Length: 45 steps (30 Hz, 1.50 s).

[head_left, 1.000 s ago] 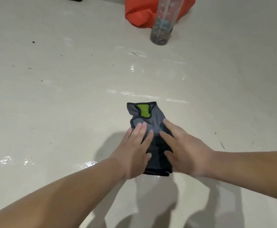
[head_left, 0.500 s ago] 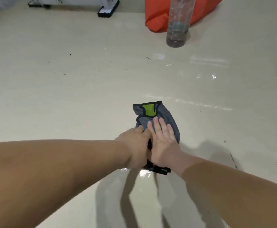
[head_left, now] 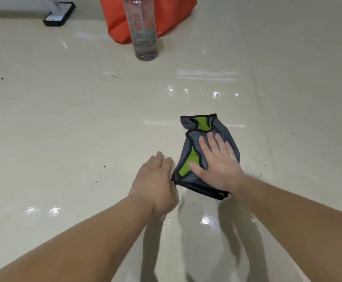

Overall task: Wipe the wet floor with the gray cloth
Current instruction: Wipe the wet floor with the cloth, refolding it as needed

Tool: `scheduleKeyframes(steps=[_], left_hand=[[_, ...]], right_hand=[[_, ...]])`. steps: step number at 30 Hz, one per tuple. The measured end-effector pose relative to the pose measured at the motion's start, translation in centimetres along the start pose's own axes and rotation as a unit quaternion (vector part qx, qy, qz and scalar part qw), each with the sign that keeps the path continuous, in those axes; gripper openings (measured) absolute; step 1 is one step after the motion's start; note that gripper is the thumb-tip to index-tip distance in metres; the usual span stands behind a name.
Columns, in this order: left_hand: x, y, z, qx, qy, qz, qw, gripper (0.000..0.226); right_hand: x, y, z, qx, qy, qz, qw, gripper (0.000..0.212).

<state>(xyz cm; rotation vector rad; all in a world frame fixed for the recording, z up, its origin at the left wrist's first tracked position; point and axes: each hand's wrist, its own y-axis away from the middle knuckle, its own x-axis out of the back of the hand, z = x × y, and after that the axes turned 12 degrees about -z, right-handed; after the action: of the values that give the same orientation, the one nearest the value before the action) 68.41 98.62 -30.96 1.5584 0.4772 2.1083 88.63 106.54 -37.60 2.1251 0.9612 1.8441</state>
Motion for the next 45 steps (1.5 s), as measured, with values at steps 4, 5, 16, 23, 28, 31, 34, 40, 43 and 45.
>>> scheduleKeyframes(steps=[4,5,16,23,28,31,34,40,43,45], left_hand=[[-0.3,-0.6,2.2,0.003,0.010,-0.036,0.999,0.049],[-0.2,-0.8,2.7,0.004,0.028,-0.048,0.998,0.060],[-1.4,-1.8,3.1,-0.060,0.013,-0.055,0.997,0.070],[-0.7,0.5,-2.8,-0.037,-0.007,-0.018,0.999,0.072],[0.5,5.6,-7.3,0.070,0.100,0.025,0.992,0.067],[1.6,10.0,-10.7,0.160,0.129,0.024,0.978,0.076],[2.1,14.0,-14.2,0.250,0.116,0.007,0.961,0.080],[-0.2,16.4,-16.7,0.272,0.102,-0.007,0.957,0.066],[-3.6,15.6,-16.5,0.183,0.060,0.026,0.981,0.053],[-5.7,14.6,-16.1,0.115,0.045,0.079,0.989,0.058]], right_hand=[[0.6,2.1,5.4,-0.099,-0.031,0.000,0.995,0.091],[0.4,2.7,6.3,-0.129,-0.040,0.007,0.991,0.092],[-7.9,9.9,-1.1,-0.224,-0.082,0.134,0.962,0.084],[-9.7,8.5,-9.1,-0.154,-0.060,0.111,0.980,0.082],[-8.6,2.8,-17.2,-0.011,-0.024,0.084,0.996,0.083],[-7.5,-0.2,-21.8,0.071,0.030,0.016,0.997,0.081],[-7.9,-0.3,-24.4,0.116,0.061,-0.006,0.991,0.080],[-11.7,5.6,-23.9,0.219,0.068,0.012,0.973,0.078],[-12.5,9.0,-23.1,0.267,0.048,-0.008,0.963,0.076],[-10.9,9.6,-21.9,0.265,-0.038,-0.025,0.963,0.070]])
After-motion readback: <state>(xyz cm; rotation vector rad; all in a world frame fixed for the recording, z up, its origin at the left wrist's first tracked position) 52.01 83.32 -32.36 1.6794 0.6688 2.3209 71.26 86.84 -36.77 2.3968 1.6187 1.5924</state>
